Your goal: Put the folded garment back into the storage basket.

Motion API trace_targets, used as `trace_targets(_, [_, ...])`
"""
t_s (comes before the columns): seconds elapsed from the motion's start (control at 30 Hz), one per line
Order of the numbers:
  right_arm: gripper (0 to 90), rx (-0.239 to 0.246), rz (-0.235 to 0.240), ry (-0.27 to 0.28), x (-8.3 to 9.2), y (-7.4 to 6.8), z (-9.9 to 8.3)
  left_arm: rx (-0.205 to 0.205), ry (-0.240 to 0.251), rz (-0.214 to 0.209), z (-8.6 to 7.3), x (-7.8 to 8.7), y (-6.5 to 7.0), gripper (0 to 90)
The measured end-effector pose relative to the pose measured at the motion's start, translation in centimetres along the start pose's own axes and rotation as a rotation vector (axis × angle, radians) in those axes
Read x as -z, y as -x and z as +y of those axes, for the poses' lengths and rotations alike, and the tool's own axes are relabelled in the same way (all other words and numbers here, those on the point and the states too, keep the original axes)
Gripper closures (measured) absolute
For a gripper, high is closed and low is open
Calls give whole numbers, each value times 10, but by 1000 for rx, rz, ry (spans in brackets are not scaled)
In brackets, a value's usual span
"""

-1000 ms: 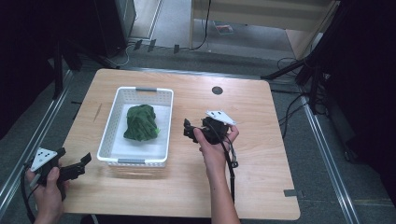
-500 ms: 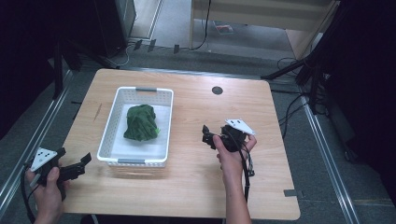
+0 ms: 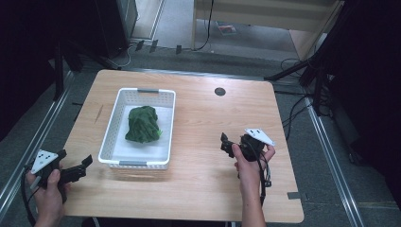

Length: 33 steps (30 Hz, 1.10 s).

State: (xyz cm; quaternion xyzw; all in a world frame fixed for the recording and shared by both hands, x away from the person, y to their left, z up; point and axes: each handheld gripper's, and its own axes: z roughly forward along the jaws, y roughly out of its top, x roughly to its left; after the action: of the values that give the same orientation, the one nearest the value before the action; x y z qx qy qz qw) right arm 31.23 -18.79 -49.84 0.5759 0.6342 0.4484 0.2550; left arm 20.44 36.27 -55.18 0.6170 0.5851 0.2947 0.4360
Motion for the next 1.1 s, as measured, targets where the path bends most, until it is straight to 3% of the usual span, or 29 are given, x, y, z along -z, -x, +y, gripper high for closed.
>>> trace_targets(0.63, [6,-32,-92,-4,21,54,-26,2,1,0,0,0,0,7])
trace_targets(1.1, [6,-36,-147,-13,48,95,-45,7,1,-3,0,0,-1,7])
